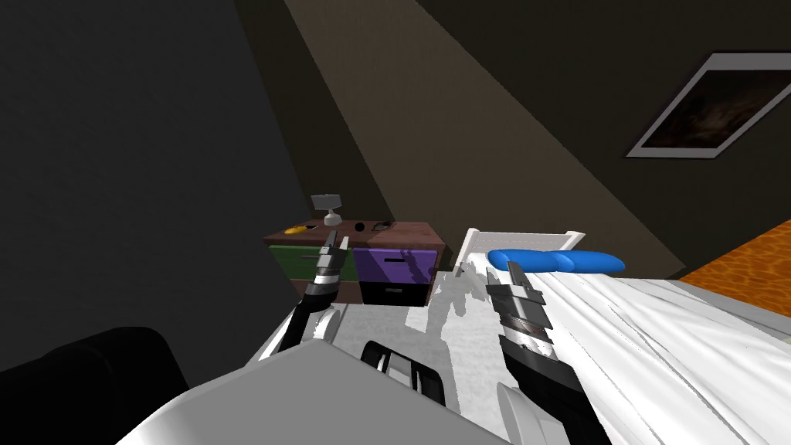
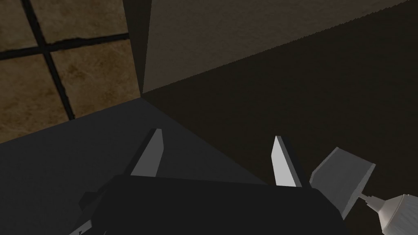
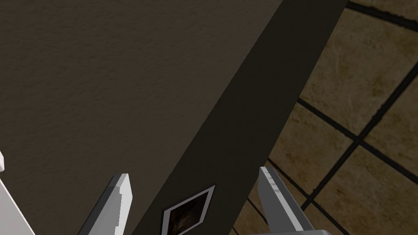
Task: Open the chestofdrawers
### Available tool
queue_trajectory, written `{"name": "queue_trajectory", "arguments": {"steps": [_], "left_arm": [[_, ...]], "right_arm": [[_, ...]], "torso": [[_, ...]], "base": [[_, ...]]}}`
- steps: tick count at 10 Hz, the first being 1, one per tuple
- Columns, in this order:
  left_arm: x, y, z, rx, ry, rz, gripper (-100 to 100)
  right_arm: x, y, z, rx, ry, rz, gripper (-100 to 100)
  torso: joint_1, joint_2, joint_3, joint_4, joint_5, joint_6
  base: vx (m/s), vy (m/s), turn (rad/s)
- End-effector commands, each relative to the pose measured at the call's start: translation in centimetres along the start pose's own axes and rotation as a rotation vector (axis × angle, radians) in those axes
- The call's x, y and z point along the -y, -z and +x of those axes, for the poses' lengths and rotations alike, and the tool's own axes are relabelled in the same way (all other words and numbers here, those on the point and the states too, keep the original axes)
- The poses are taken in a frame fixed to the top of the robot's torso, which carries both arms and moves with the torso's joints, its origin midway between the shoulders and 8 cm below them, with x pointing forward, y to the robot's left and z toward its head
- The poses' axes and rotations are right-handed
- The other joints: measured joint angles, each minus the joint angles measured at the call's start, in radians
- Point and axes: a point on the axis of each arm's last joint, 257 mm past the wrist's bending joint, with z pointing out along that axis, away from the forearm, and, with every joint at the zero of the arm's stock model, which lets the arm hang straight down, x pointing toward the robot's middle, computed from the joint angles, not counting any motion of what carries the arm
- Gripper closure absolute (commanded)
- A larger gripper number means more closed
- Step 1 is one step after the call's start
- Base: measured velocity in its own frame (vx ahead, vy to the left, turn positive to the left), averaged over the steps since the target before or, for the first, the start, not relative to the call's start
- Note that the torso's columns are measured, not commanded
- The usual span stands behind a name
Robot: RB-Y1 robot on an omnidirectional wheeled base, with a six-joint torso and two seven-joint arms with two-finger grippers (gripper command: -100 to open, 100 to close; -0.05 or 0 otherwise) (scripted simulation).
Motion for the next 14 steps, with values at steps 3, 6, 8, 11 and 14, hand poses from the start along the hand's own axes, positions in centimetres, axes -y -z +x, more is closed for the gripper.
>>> {"name": "queue_trajectory", "arguments": {"steps": [3,6,8,11,14], "left_arm": [[-0.9,0.2,0.6,-0.055,-0.018,-0.015,-100],[-3.0,0.8,1.1,-0.114,-0.039,-0.054,-100],[-4.9,1.4,1.2,-0.138,-0.05,-0.09,-100],[-7.9,2.5,1.1,-0.161,-0.063,-0.148,-100],[-10.8,3.7,0.7,-0.171,-0.073,-0.208,-100]], "right_arm": [[0.0,0.0,0.0,0.0,0.0,0.001,0],[0.0,0.0,0.0,0.0,0.0,0.001,0],[0.0,0.0,0.0,0.0,0.0,0.001,0],[0.0,0.0,0.0,0.0,0.0,0.001,0],[0.0,0.0,0.0,0.0,0.0,0.001,0]], "torso": [[0.0,0.181,-0.364,0.18,0.0,0.0],[0.0,0.193,-0.39,0.194,0.0,0.0],[0.0,0.194,-0.39,0.194,0.0,0.0],[0.0,0.194,-0.389,0.194,0.0,0.0],[0.0,0.194,-0.389,0.194,0.0,0.0]], "base": [[0.012,-0.005,0.002],[0.033,-0.017,0.003],[0.051,-0.023,0.006],[0.056,-0.032,0.006],[0.063,-0.033,0.006]]}}
